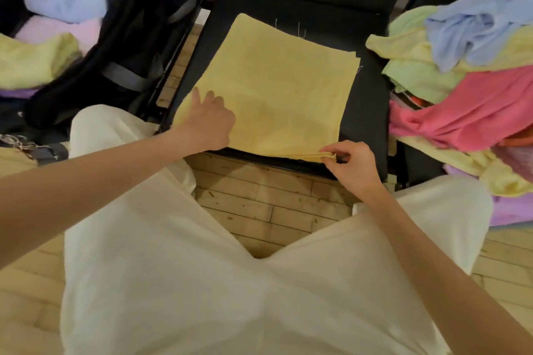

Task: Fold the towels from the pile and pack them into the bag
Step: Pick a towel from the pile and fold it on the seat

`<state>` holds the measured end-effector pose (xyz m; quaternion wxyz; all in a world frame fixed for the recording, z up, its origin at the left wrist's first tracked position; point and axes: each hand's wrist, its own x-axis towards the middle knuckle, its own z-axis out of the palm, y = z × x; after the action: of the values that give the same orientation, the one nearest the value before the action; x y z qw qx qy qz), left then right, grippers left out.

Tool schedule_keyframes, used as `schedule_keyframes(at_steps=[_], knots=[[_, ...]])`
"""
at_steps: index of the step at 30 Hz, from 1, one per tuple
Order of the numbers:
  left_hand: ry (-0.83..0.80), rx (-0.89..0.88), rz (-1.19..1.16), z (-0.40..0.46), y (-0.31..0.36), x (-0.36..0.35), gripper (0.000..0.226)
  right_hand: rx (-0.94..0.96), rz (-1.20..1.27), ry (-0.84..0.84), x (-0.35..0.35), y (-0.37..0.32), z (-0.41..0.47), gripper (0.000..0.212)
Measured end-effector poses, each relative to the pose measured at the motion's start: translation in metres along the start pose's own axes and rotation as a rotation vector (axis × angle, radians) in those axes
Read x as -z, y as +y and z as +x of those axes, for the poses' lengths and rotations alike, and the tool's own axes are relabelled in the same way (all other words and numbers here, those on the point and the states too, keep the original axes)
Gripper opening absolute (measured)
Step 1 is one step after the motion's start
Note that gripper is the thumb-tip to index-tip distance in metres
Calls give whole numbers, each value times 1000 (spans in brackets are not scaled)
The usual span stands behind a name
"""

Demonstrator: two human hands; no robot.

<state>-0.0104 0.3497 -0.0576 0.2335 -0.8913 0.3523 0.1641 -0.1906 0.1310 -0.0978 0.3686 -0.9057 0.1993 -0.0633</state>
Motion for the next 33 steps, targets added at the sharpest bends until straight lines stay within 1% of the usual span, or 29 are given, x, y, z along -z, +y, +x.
schedule_keyframes(at_steps=[2, 3, 4, 6, 8, 10, 12, 14, 15, 17, 20, 22, 24, 25, 27, 30, 33], knots=[[86, -219, -386, 2, 21, 0, 41, -46, 76, -1, 5, -2, 2, 18], [93, -308, -596, 2, 33, 1, 44, -82, 126, 2, 7, -4, 4, 19], [90, -362, -760, 3, 45, 3, 47, -126, 185, 7, 9, -5, 7, 21], [84, -380, -972, 8, 68, 8, 49, -204, 303, 15, 11, -7, 12, 24], [91, -364, -1103, 16, 86, 11, 44, -266, 392, 7, 15, -8, 17, 25], [118, -358, -1147, 23, 98, 14, 32, -306, 449, -21, 19, -8, 24, 22], [124, -369, -1155, 29, 106, 17, 14, -334, 470, -22, 23, -6, 40, 15], [111, -376, -1156, 34, 110, 17, 10, -377, 429, 65, 25, 2, 67, 9], [110, -378, -1160, 36, 110, 18, 10, -419, 374, 141, 24, 10, 84, 6], [131, -389, -1181, 40, 108, 17, 15, -464, 172, 273, 22, 27, 121, 10], [154, -399, -1205, 44, 103, 16, 30, -397, -154, 309, 15, 37, 167, 23], [85, -400, -1282, 43, 100, 19, 21, -390, -319, 305, 7, 36, 190, 34], [-28, -389, -1371, 42, 96, 23, 7, -413, -466, 312, 1, 32, 205, 46], [-83, -374, -1392, 42, 95, 25, 5, -432, -504, 309, -1, 31, 210, 49], [-186, -349, -1412, 42, 93, 28, 8, -491, -535, 304, -1, 29, 217, 48], [-313, -347, -1442, 39, 92, 32, 5, -566, -554, 287, 2, 27, 216, 36], [-413, -371, -1468, 33, 98, 33, 12, -535, -625, 296, 6, 33, 203, 33]])
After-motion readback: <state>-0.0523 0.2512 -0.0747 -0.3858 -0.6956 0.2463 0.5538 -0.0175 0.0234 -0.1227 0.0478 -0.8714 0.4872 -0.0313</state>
